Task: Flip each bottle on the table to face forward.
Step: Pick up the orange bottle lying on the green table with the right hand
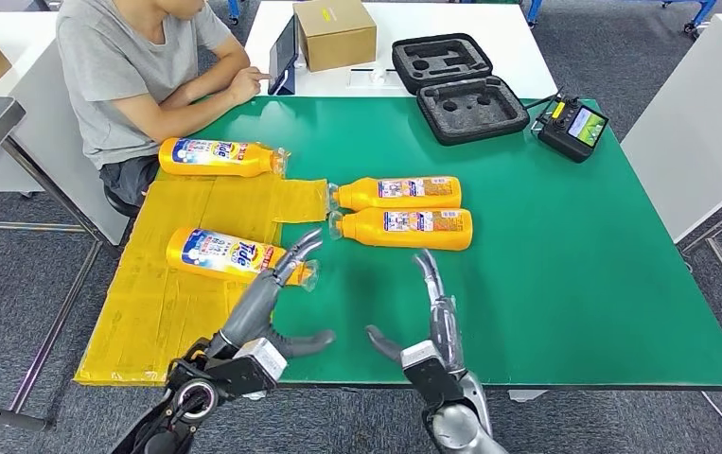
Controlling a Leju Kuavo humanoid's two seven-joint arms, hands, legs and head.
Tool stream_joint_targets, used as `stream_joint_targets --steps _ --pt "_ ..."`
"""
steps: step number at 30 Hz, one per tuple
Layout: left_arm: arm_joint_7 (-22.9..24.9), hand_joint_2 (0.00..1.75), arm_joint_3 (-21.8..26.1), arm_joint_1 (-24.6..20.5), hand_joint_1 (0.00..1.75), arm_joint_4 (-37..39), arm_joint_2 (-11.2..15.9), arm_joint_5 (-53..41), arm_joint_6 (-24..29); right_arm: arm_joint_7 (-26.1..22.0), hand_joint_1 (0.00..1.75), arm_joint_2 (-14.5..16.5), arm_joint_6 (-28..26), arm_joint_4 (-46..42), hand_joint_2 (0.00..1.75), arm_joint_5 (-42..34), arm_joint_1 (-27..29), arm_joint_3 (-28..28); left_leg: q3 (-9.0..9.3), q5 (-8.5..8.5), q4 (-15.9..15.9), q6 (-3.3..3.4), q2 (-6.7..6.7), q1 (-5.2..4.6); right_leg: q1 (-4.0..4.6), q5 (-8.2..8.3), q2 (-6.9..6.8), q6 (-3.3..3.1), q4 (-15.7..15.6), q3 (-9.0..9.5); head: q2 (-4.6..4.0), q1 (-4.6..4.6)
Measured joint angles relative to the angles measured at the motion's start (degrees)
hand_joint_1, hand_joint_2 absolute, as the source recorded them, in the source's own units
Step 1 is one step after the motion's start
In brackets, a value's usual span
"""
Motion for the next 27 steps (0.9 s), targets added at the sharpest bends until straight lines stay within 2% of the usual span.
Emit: stream_joint_targets --steps 3,6,14,27 --pt "-1.2 1.75 0.0 1.3 0.0 0.1 -1.3 0.7 -0.4 0.0 0.0 -0.8 3.9 -3.2 0.0 -3.4 0.8 -1.8 -0.01 0.0 0.0 0.0 0.0 -0.01 -0.01 0.01 0.01 0.0 0.0 0.0 0.0 0.01" --pt "-2.3 1.75 0.0 2.3 0.0 0.2 -2.6 1.6 0.1 0.0 0.0 -1.1 7.9 -7.8 0.0 -5.2 1.8 -4.8 -0.02 -0.01 0.0 0.0 0.0 -0.01 -0.01 0.01 0.01 0.01 0.0 -0.01 0.0 0.0" --pt "-4.4 1.75 0.1 3.2 0.0 0.1 -5.2 4.7 1.7 0.0 0.0 0.5 12.0 -15.0 0.0 -4.7 5.5 -11.9 -0.02 -0.03 0.0 -0.01 -0.01 0.0 0.01 0.0 0.01 0.01 0.0 -0.02 0.0 0.0" --pt "-4.7 1.75 0.7 3.5 0.0 0.0 -7.5 6.1 2.4 0.0 0.0 4.2 16.2 -18.4 0.0 -6.1 10.5 -18.1 -0.02 -0.06 0.0 -0.04 -0.01 0.0 0.0 0.0 0.02 0.01 0.0 -0.02 0.0 -0.01"
